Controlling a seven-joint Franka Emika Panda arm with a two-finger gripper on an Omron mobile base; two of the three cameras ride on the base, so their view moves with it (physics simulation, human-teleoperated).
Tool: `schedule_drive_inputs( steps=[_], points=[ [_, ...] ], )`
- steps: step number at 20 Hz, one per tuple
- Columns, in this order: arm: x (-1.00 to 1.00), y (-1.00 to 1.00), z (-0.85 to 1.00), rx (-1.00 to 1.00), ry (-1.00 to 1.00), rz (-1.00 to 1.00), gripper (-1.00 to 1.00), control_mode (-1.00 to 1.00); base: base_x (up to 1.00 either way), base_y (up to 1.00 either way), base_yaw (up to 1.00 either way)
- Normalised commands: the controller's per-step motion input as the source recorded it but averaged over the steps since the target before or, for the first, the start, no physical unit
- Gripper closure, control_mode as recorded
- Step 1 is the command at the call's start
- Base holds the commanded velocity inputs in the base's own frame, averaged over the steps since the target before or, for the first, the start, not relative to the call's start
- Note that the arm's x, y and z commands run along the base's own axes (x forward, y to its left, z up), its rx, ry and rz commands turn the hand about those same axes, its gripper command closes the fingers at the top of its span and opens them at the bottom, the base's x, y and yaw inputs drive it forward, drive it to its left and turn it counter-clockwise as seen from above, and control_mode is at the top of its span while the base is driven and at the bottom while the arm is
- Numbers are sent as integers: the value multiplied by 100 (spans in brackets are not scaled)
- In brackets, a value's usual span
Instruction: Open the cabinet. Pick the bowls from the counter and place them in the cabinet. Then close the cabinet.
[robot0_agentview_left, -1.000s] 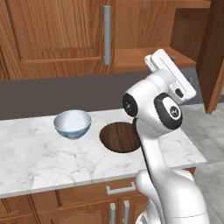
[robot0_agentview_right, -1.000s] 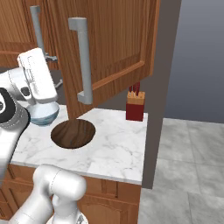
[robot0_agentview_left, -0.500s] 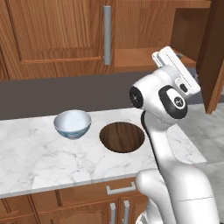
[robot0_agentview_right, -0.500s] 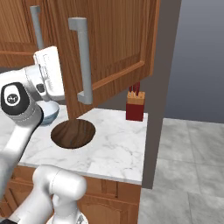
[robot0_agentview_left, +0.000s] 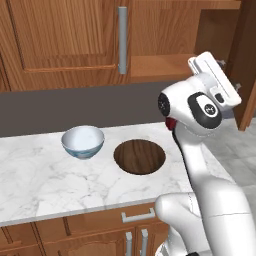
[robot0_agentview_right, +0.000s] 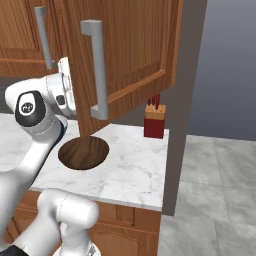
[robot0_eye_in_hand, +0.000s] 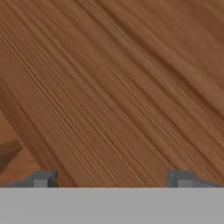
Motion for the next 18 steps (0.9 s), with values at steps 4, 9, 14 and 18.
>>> schedule_drive_inputs(
  steps=[4, 9, 14, 18],
  points=[
    [0, -44, 0, 0, 0, -20, -100, -100, 0, 0, 0],
    [-2, -54, 0, 0, 0, -21, -100, -100, 0, 0, 0],
    [-1, -50, 0, 0, -2, -14, -100, -100, 0, 0, 0],
    [-8, -29, 0, 0, -1, -3, -100, -100, 0, 0, 0]
  ],
)
